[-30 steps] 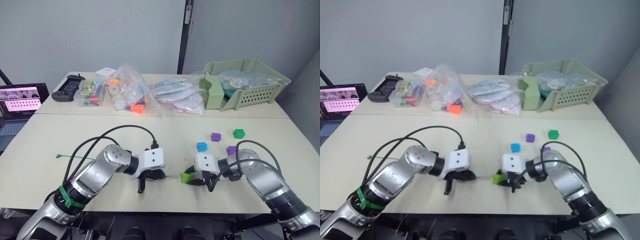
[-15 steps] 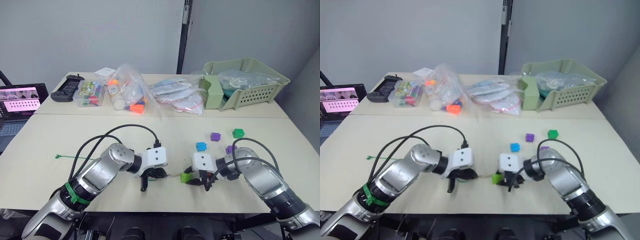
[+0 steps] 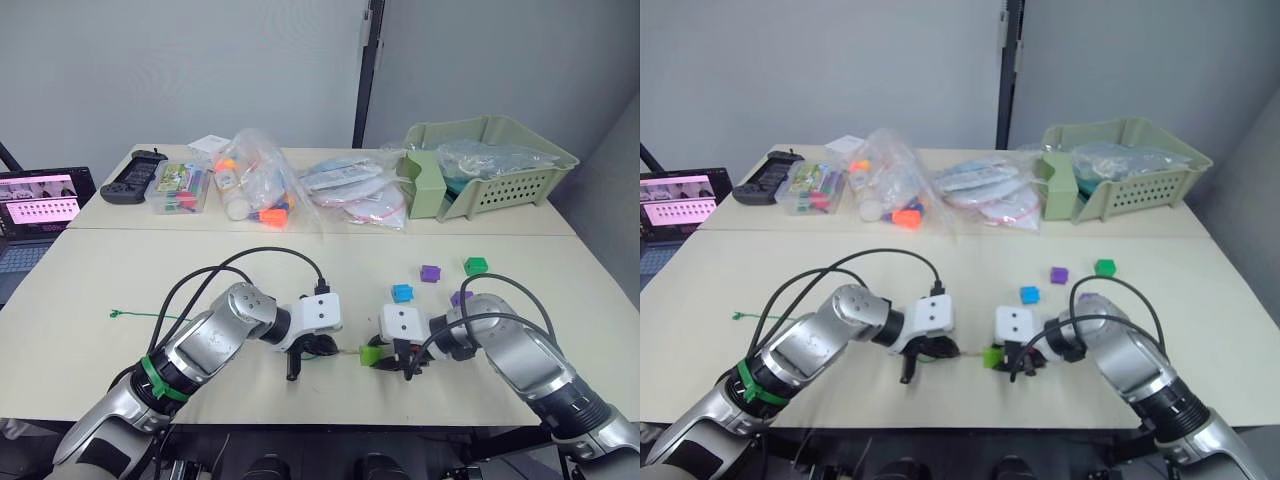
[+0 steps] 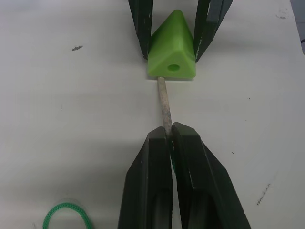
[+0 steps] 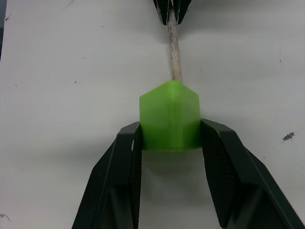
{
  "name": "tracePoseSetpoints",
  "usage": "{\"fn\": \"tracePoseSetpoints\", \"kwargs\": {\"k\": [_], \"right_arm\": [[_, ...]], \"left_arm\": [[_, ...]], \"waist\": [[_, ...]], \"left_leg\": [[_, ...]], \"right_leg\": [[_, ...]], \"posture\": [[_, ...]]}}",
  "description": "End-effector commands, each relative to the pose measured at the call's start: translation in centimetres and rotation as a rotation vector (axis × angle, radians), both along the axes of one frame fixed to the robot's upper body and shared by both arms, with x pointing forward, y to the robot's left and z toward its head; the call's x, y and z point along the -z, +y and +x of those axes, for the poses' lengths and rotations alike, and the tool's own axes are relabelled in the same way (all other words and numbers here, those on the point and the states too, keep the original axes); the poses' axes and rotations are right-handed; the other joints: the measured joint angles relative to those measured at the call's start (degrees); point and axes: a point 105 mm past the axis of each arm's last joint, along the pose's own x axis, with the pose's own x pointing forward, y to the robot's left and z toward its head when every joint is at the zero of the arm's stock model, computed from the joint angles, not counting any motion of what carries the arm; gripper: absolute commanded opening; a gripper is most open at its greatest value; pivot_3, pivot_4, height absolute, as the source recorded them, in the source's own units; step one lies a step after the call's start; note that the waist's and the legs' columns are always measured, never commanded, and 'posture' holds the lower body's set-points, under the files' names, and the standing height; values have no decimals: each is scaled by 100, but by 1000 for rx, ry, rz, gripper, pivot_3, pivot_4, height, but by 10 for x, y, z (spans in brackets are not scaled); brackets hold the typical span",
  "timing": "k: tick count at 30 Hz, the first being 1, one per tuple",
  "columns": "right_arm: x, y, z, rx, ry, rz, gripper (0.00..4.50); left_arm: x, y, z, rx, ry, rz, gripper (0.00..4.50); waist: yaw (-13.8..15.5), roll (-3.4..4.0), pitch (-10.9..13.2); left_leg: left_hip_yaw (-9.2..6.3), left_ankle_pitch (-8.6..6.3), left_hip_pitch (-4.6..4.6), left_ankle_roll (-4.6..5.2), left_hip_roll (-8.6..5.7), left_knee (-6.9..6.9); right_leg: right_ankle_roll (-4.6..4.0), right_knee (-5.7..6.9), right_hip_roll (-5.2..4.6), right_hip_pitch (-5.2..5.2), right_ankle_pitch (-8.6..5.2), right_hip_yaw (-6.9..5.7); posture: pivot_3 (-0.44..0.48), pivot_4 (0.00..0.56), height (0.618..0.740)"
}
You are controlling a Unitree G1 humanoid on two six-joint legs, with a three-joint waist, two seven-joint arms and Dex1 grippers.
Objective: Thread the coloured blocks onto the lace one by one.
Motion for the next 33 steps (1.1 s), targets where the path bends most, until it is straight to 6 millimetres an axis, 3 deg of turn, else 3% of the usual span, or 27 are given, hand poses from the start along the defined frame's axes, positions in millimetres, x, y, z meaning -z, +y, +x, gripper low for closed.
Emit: {"fn": "tracePoseSetpoints", "kwargs": {"k": [1,11,24,33], "right_arm": [[18,-4,-9,1,54,-58,1309],[18,2,-16,-14,68,-53,1309],[29,-20,-12,35,97,-56,1309],[30,-18,-11,30,100,-62,1309]], "left_arm": [[-16,-7,-4,45,-43,-30,0],[-16,-15,-4,52,-53,-55,0],[-16,0,-5,19,-39,-43,0],[-18,-1,-6,23,-46,-53,0]], "waist": [[2,0,0],[6,0,0],[15,-1,0],[21,-1,-1]], "left_leg": [[0,0,0,0,0,0],[1,0,0,0,-1,0],[0,0,2,0,-2,0],[0,0,3,0,-6,2]], "right_leg": [[0,0,0,0,0,0],[0,-1,-1,1,0,0],[0,-2,-2,6,0,0],[1,-3,-4,10,-1,-1]], "posture": [[0,150,740],[0,150,740],[0,150,740],[0,150,740]]}}
